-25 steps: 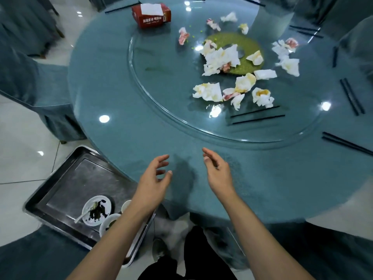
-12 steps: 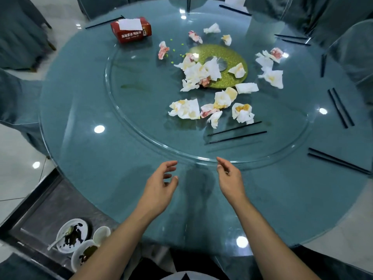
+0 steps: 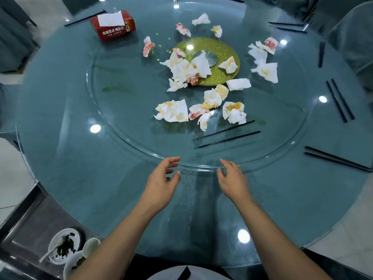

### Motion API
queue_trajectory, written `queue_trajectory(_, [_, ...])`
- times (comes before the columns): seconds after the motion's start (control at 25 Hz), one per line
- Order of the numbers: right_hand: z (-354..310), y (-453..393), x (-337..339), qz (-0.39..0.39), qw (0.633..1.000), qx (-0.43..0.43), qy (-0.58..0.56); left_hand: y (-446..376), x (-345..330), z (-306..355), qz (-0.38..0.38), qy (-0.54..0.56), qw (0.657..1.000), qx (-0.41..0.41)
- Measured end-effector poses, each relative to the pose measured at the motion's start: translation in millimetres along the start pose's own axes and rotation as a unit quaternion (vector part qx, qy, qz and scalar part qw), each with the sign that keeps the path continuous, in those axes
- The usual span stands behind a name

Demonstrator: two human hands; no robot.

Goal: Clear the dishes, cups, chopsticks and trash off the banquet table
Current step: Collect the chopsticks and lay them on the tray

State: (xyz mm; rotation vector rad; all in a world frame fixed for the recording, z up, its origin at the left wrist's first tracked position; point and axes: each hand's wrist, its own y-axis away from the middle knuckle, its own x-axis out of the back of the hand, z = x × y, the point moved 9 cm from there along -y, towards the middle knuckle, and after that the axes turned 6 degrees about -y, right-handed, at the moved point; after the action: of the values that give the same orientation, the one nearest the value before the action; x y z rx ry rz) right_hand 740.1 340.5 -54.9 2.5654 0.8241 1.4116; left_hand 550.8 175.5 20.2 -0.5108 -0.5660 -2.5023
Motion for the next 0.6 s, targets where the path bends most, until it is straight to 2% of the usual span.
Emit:
queue_trajectory(0.28, [-3.5,-2.8,-8.9,-0.014,0.990,0.005,0.143,-26.7,-19.4,6.0,-0.016,-0.002,1.000,-0.003])
queue_trajectory(0.6, [-19.2,-10.2,-6.6,-0.030,0.990,0.050,0.127,-44.5,-55.4,9.7,-0.060,-0.049,0.997,-0.012])
